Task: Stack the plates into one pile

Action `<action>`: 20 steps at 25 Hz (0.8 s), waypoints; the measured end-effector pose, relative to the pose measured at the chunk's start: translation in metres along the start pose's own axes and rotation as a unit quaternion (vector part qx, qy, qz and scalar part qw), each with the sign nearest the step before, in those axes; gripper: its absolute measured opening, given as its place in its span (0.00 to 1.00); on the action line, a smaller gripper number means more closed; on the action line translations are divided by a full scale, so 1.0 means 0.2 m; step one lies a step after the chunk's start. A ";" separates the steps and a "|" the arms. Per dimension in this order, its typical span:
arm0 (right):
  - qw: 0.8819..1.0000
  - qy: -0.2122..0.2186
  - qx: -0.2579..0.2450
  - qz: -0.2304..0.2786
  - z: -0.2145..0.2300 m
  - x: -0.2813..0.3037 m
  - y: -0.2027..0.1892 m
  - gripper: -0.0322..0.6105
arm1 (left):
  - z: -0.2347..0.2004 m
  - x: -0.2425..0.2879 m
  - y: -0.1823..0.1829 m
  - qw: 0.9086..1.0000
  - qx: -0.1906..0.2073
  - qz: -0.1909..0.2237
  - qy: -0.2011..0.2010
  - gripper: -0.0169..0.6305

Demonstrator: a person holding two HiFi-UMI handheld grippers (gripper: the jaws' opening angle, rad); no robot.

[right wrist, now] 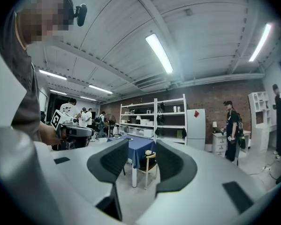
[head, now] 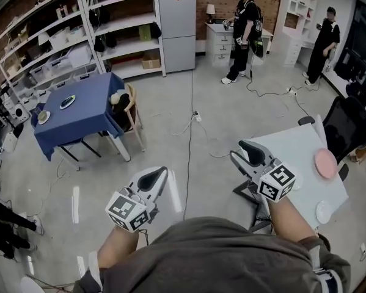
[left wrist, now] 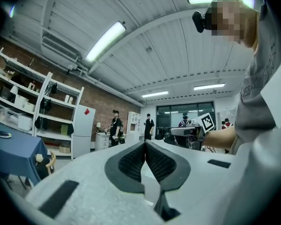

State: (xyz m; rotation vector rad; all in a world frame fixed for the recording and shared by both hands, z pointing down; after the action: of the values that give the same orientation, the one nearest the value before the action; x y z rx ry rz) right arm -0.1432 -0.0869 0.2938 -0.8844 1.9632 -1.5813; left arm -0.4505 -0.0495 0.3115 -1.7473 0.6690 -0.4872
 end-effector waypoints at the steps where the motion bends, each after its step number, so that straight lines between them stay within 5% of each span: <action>1: 1.000 -0.001 -0.001 0.002 0.01 0.10 0.01 0.32 | -0.09 0.01 0.04 1.000 0.002 -0.001 -0.001 0.03; 11: 1.000 0.013 -0.003 -0.006 0.19 0.75 0.01 0.31 | -0.72 0.16 0.21 1.000 -0.009 -0.004 0.010 0.03; 20: 0.997 0.071 -0.009 -0.013 0.57 0.88 -0.08 0.31 | -0.73 0.46 0.20 0.998 -0.014 0.004 0.068 0.03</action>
State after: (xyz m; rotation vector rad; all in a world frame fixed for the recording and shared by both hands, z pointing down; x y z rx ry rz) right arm -0.1797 -0.2948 0.2903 -0.8265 2.0746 -1.6855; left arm -0.4805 -0.2240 0.3105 -1.7481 0.7817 -0.5972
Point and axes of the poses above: the fingertips, and each gripper's own axes: x forward along the fingers, z to its right, y out of its top, the point moved 7 cm from there along -x, backward along the fingers, and after that the axes turned 12 degrees about -x, right-handed, at the moved point
